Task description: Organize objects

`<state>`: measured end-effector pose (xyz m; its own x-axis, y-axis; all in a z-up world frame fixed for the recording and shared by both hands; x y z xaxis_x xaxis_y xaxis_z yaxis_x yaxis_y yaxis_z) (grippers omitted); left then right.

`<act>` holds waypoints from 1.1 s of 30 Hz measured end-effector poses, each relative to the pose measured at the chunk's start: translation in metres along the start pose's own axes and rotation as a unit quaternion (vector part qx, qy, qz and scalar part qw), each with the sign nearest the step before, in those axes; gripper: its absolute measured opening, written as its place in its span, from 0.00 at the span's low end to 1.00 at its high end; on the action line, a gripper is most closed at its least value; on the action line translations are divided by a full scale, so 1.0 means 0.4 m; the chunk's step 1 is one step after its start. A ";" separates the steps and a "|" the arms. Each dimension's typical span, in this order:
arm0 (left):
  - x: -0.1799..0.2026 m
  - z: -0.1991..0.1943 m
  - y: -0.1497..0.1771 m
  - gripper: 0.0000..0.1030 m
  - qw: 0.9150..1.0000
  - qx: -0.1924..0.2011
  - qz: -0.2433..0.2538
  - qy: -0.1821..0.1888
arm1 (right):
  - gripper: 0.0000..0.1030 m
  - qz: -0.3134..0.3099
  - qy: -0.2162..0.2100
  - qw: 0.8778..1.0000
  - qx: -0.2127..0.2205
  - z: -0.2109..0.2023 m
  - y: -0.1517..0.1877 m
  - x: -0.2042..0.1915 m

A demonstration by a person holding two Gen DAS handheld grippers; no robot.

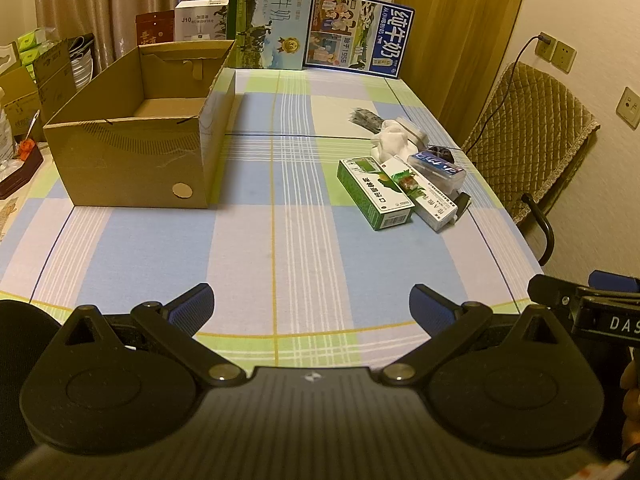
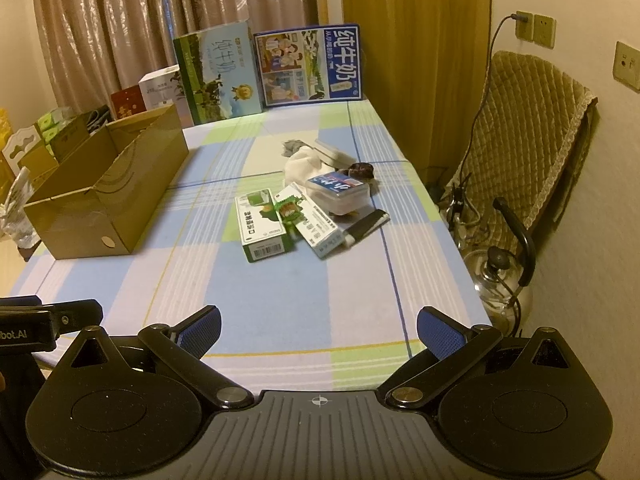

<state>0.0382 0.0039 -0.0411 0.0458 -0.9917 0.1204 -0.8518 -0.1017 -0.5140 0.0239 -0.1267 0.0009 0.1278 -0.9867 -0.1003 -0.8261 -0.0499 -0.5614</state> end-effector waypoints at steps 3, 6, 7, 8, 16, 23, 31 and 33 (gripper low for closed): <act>-0.002 0.005 -0.001 0.99 1.000 -0.001 0.000 0.000 | 0.98 0.000 -0.001 1.000 0.001 0.003 0.001 0.003; -0.003 0.015 -0.006 0.99 1.000 -0.008 -0.001 0.008 | 0.98 0.005 -0.002 1.000 0.004 0.011 -0.004 0.013; -0.002 0.019 -0.009 0.99 1.000 -0.009 -0.001 0.010 | 0.98 0.005 -0.004 1.000 0.005 0.016 -0.008 0.019; 0.000 0.024 -0.012 0.99 1.000 -0.010 0.001 0.010 | 0.98 0.005 -0.004 1.000 0.005 0.023 -0.013 0.023; 0.017 0.114 -0.075 0.99 1.000 -0.019 0.008 0.010 | 0.98 -0.028 -0.013 1.000 -0.001 0.109 -0.077 0.042; 0.018 0.217 -0.152 0.99 1.000 -0.028 0.010 0.004 | 0.87 -0.085 -0.026 0.996 -0.015 0.220 -0.177 0.041; 0.020 0.317 -0.219 0.99 0.999 -0.033 0.031 0.002 | 0.66 -0.124 -0.014 0.991 -0.043 0.392 -0.233 0.037; 0.018 0.338 -0.229 0.99 0.999 -0.035 0.036 0.002 | 0.62 -0.131 -0.013 0.990 -0.050 0.426 -0.237 0.030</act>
<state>0.1871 -0.0048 -0.1082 -0.0199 -0.9958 0.0889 -0.8875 -0.0234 -0.4602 0.1972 -0.1076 -0.0869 0.3580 -0.9335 0.0170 -0.8125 -0.3205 -0.4869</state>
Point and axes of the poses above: each gripper's, at about its wrist camera, not at the fingertips, and z roughly the way its jaws point, x to its right, y to its underside, the point moved 5 cm from there along z, roughly the way its jaws point, and after that the axes turned 12 degrees about -x, right-handed, at the moved point
